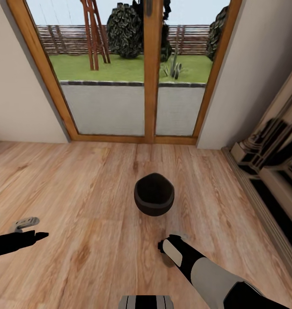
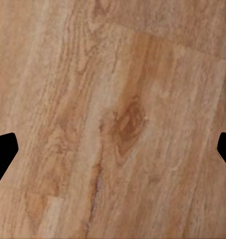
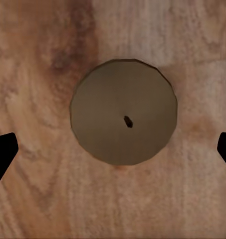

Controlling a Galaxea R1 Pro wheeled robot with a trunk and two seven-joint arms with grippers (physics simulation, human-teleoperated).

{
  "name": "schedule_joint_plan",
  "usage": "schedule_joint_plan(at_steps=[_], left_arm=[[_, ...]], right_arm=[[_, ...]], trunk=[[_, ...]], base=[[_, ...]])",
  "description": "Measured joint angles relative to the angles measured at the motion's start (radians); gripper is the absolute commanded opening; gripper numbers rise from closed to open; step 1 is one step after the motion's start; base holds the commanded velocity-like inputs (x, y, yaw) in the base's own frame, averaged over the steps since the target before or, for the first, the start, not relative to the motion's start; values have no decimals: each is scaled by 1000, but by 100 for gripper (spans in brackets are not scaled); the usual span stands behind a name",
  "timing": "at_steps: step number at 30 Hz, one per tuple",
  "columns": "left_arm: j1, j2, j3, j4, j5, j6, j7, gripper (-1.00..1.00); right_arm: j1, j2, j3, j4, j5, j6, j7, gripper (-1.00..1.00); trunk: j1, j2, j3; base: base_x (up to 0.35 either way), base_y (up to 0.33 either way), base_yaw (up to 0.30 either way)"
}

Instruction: Place each of the two pumpkins and all three candles from the living room inside a cabinet in the living room (use any cabinet), then make sure every cabinet is closed, and position the cauldron so it is next to a table in the living room.

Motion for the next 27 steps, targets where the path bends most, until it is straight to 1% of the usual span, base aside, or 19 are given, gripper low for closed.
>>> schedule_joint_plan(at_steps=[4,10,13,16,19,24,27], left_arm=[[0,-1,0,0,0,0,0,100],[0,-1,2,0,0,1,-1,100],[0,0,10,0,0,3,-2,100],[0,0,47,-1,2,4,-2,100],[0,3,70,-2,1,6,-2,100],[0,6,80,-3,0,7,-3,100],[0,16,80,-3,0,7,-4,100]], right_arm=[[0,0,0,0,0,0,0,100],[0,0,0,-1,0,0,0,100],[0,0,0,-1,0,0,0,100],[0,0,0,-1,0,-1,0,100],[0,0,0,-1,0,-1,1,100],[0,0,0,-2,0,-10,2,100],[0,0,2,-14,1,-21,3,100]], trunk=[[0,0,0],[0,0,0],[1,-1,-11],[3,-1,-23],[4,-2,-35],[6,-3,-54],[8,-4,-66]], base=[[35,-145,0],[4,-15,0],[0,-1,0],[0,0,0],[0,0,0],[0,0,0],[0,0,0]])
